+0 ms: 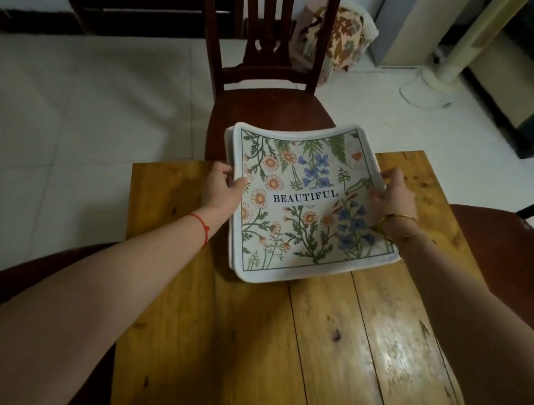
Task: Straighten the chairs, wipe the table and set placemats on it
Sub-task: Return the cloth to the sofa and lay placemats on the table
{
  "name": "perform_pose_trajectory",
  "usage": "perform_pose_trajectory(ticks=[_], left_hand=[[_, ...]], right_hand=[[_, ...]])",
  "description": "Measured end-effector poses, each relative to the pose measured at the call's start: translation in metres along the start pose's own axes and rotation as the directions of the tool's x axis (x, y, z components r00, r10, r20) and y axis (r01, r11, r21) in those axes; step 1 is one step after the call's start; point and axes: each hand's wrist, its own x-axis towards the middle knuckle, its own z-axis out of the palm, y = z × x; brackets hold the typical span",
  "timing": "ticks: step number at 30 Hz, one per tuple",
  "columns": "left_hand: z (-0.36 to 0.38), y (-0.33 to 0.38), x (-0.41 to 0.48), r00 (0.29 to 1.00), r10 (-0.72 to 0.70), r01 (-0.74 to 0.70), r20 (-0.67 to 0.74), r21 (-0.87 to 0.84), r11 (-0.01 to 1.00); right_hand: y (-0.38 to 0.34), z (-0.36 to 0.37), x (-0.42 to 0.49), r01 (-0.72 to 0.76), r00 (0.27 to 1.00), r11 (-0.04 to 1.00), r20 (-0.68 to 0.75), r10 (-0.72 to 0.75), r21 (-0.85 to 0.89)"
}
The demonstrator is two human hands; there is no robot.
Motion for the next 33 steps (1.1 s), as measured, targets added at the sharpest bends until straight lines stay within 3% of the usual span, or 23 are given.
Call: perform_pose_trajectory(ticks=[6,15,21,26,33], left_hand=[[0.011,-0.015,0.012,0.998,-0.06,0.059,0.03,0.022,0.998],[0.011,-0.029,0.018,0.998,-0.014,0.008,0.058,0.101,0.995],[0.015,-0.024,0.006,0.989,0.097,-0.074,-0.109,0.196,0.978],[0.013,-0.02,-0.018,0.987,0.11,-0.101,-0.116,0.081,0.992],[0.002,-0.01,-0.072,0.993,0.095,-0.094,-0.068,0.02,0.995]], right_hand=[[0.007,0.017,0.006,-0.055,0.998,0.998,0.031,0.056,-0.033],[0.018,0.033,0.013,-0.104,0.994,0.991,0.026,0.106,-0.08],[0.021,0.037,0.012,-0.032,0.997,0.967,-0.073,0.014,-0.254],[0.019,0.022,0.001,-0.04,0.999,0.993,-0.034,0.037,-0.108],[0.042,-0.022,-0.045,-0.027,0.999,0.995,-0.037,0.024,-0.099]])
